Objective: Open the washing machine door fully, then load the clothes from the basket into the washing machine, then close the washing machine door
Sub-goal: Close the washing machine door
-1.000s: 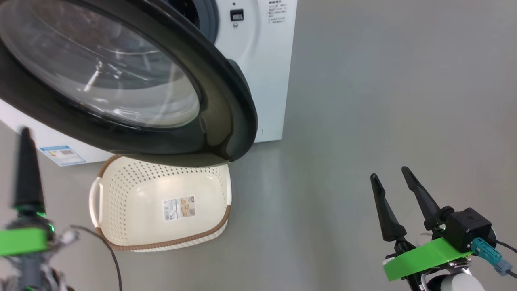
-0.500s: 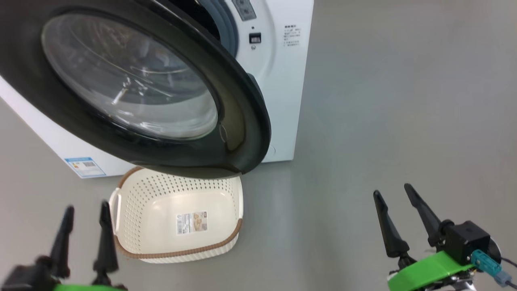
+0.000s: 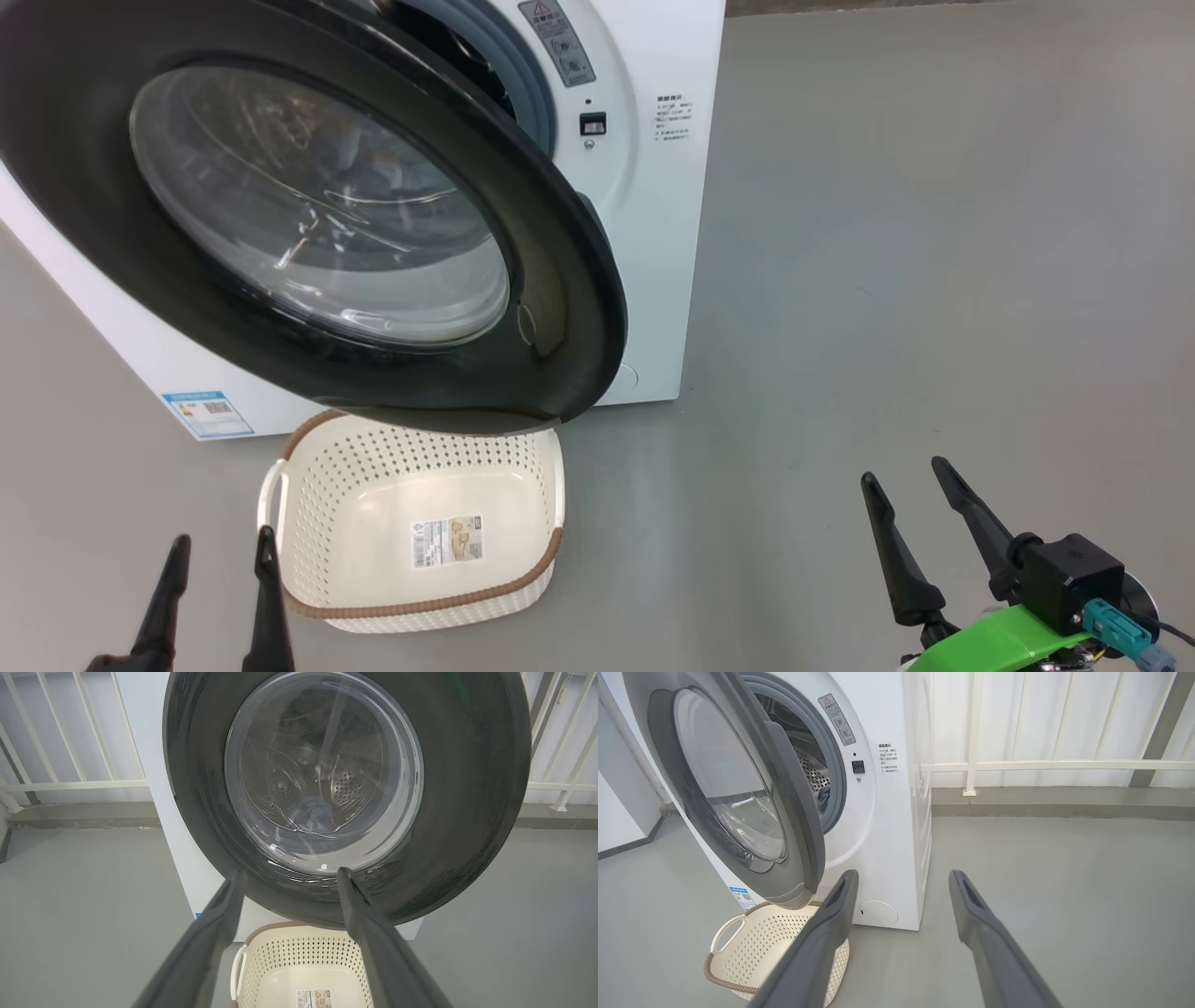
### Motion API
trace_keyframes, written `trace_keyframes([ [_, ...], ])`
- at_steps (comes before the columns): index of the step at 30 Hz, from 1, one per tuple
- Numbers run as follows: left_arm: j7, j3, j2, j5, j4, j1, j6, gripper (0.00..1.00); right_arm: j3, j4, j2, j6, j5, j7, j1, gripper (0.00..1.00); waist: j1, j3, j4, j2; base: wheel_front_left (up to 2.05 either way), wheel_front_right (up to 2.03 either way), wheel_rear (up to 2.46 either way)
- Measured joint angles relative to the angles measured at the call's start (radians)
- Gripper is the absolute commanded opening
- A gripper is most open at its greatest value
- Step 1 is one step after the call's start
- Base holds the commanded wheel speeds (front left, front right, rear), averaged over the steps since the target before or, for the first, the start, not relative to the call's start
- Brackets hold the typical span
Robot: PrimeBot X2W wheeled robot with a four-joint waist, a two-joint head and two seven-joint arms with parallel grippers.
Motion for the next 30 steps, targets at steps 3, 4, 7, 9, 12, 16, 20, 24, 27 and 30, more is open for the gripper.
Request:
trace_keyframes([
  [3,0.000,-0.002,-0.004,-0.003,0.000,0.010,0.000,1.00,0.000,-0.005,0.000,0.000,0.000,0.000,0.007,1.00,0.0000,-0.001,0.000,0.0000,0.00,0.00,0.00],
  [4,0.000,-0.002,-0.004,-0.003,0.000,0.014,0.001,1.00,-0.001,-0.005,0.000,0.000,0.000,0.001,0.010,1.00,0.0000,-0.001,0.000,0.0000,0.00,0.00,0.00],
  [7,0.002,-0.002,-0.005,-0.007,0.000,0.015,0.001,1.00,-0.002,-0.007,0.001,0.000,0.000,0.001,0.011,1.00,0.0000,-0.001,0.001,0.0000,0.00,0.00,0.00],
  [9,0.002,-0.003,-0.005,-0.010,0.000,0.015,0.003,1.00,-0.002,-0.007,0.001,0.000,0.000,0.001,0.011,1.00,0.0000,-0.001,0.001,0.0000,0.00,0.00,0.00],
  [12,0.004,-0.004,-0.005,-0.010,0.000,0.015,0.010,1.00,-0.002,-0.007,0.001,0.000,-0.002,0.001,0.011,1.00,0.0000,-0.002,0.001,0.0000,0.00,0.00,0.00],
  [16,0.005,-0.008,-0.005,-0.010,0.000,0.015,0.012,1.00,-0.002,-0.007,0.001,0.000,-0.006,0.001,0.011,1.00,0.0000,-0.003,0.002,-0.0001,0.00,0.00,0.00],
  [20,0.004,-0.010,-0.005,-0.010,-0.001,0.015,0.018,1.00,-0.003,-0.007,0.001,0.000,-0.006,0.001,0.010,1.00,0.0000,-0.003,0.002,0.0000,0.00,0.00,0.00],
  [24,0.004,-0.011,-0.005,-0.010,-0.005,0.015,0.019,1.00,-0.011,-0.006,0.001,0.000,0.001,0.001,0.010,0.00,0.0000,-0.001,0.001,0.0000,0.00,0.00,0.00],
  [27,0.004,-0.011,-0.008,-0.025,-0.008,0.014,0.021,1.00,-0.014,-0.003,0.001,0.000,0.002,0.002,0.009,0.00,0.0000,0.005,-0.001,-0.0001,0.00,0.00,0.00],
  [30,0.004,-0.012,-0.008,-0.027,-0.008,0.014,0.021,1.00,-0.016,0.000,0.001,0.000,0.001,0.009,0.008,0.00,0.0000,0.013,-0.002,-0.0001,0.00,0.00,0.00],
])
